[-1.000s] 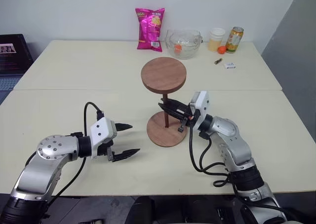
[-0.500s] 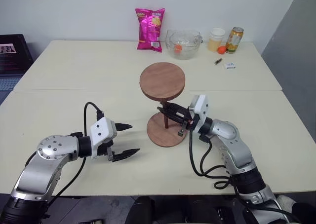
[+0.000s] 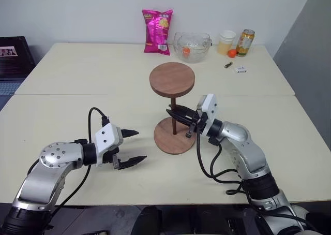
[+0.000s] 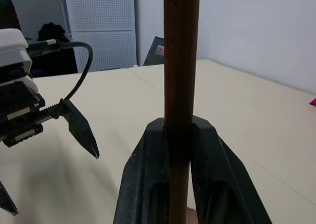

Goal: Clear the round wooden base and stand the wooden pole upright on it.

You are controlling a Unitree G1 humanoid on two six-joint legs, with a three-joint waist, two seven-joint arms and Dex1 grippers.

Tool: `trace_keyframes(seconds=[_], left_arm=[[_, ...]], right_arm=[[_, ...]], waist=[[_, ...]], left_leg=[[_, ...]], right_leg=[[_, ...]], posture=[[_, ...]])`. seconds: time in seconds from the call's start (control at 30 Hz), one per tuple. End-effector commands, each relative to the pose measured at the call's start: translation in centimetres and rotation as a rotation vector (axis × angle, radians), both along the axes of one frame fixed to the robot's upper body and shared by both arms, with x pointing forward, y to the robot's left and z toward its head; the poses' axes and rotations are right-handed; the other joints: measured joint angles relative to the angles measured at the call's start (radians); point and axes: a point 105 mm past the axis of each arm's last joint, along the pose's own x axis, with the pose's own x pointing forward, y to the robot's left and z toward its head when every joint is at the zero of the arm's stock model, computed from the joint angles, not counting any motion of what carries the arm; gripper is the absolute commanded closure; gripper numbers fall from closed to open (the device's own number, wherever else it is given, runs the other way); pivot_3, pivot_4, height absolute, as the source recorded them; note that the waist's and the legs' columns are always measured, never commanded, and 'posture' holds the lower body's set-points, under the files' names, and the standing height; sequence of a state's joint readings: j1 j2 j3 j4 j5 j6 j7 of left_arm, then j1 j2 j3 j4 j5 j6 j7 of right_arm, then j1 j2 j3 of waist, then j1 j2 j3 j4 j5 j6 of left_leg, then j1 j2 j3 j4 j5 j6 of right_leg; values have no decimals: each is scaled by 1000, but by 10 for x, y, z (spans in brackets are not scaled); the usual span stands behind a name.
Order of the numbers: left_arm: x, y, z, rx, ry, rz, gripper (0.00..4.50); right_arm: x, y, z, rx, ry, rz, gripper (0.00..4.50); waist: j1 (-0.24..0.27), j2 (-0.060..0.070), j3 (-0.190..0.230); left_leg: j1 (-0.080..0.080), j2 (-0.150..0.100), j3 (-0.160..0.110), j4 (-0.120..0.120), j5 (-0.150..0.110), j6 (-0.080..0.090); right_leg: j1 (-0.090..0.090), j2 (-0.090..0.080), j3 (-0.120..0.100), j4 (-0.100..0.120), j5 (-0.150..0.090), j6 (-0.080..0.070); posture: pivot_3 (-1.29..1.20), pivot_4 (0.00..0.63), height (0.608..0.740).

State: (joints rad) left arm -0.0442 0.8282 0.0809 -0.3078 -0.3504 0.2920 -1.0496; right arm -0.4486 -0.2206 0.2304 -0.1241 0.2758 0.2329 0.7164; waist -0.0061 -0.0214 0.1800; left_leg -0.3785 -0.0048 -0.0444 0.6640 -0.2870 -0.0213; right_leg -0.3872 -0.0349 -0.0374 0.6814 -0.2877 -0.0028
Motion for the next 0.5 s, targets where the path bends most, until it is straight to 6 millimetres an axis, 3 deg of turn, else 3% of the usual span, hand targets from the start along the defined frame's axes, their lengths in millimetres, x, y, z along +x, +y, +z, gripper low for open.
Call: trace_keyframes(seconds=[0.03, 0.17, 0.3, 0.5], left_arm=[[-2, -4, 5, 2, -37, -20, 0], [-2, -3, 5, 4, -38, -18, 0], [-2, -3, 4, 4, -41, -17, 0], [-1, -5, 6, 5, -46, -18, 0]], right_arm=[[5, -5, -40, -144, 126, -45, 4267], [6, -9, -58, -214, 205, -61, 4267], [10, -7, -58, -206, 243, -86, 4267], [19, -6, -63, -244, 275, -116, 4267]], waist=[[0, 0, -1], [0, 0, -7], [0, 1, -12], [-1, 1, -18]], left_leg=[[0, 0, 0, 0, 0, 0], [3, 0, 0, -1, 0, 0], [15, 0, 0, -3, 0, 0], [16, 0, 0, -3, 0, 0]], right_leg=[[0, 0, 0, 0, 0, 0], [3, 0, 0, 0, 0, 0], [14, 0, 0, -2, -1, -1], [14, 0, 0, -1, -1, -1]], posture=[[0, 150, 740], [0, 150, 740], [0, 150, 740], [0, 150, 740]])
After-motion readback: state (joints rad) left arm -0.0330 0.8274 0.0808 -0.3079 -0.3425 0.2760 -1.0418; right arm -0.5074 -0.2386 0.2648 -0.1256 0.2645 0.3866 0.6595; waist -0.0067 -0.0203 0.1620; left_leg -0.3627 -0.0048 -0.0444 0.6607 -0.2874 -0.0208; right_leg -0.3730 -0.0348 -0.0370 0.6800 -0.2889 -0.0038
